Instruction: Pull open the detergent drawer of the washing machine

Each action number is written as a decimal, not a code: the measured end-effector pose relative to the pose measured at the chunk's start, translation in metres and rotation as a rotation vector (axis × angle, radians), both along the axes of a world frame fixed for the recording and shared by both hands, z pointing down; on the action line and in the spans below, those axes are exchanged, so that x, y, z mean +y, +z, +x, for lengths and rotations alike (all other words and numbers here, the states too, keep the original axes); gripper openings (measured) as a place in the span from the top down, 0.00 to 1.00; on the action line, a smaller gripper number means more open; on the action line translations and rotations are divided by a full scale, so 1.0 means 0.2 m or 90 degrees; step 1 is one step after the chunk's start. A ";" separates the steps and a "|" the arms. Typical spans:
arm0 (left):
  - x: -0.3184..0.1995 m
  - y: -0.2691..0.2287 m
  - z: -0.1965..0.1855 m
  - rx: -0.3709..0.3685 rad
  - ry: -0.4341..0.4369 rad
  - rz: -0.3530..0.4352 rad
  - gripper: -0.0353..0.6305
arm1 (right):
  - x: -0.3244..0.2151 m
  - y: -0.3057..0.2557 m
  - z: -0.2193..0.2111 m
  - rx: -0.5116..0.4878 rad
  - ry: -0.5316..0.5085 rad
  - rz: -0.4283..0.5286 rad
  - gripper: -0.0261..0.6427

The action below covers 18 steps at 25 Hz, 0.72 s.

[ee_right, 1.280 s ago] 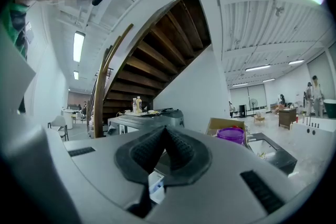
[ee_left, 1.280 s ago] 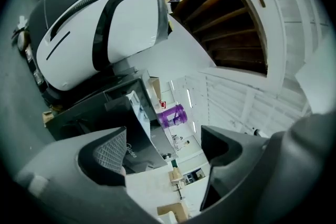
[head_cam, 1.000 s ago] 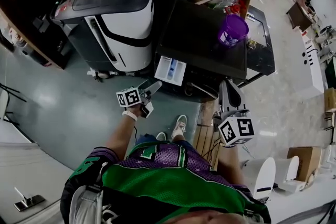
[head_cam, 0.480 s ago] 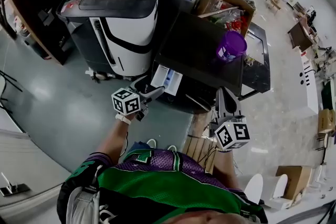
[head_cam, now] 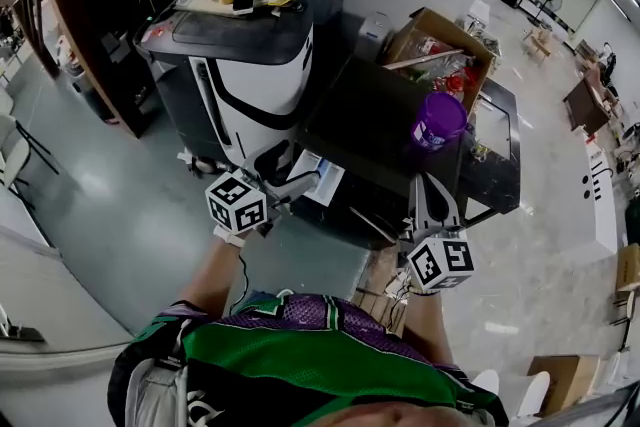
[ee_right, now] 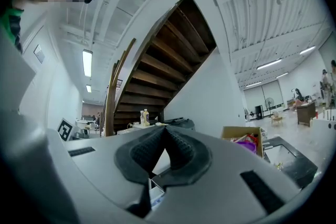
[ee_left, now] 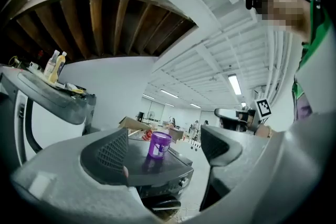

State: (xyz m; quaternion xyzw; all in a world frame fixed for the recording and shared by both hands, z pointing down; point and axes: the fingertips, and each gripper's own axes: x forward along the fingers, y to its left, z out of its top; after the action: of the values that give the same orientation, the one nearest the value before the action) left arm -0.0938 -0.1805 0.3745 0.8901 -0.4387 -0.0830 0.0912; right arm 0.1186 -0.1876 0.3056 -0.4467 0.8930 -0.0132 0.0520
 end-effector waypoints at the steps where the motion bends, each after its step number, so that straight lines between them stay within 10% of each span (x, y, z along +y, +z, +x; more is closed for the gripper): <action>1: 0.01 -0.04 0.01 -0.004 -0.002 0.007 0.28 | 0.00 -0.01 0.01 -0.004 -0.004 0.003 0.96; 18: 0.11 -0.31 0.12 -0.071 -0.063 0.072 0.74 | 0.00 -0.09 0.02 -0.031 -0.039 0.019 0.96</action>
State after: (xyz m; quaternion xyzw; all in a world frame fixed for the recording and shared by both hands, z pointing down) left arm -0.0692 -0.1585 0.3126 0.8742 -0.4814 -0.0628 0.0119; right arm 0.1219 -0.1875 0.2881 -0.4177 0.9050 -0.0122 0.0801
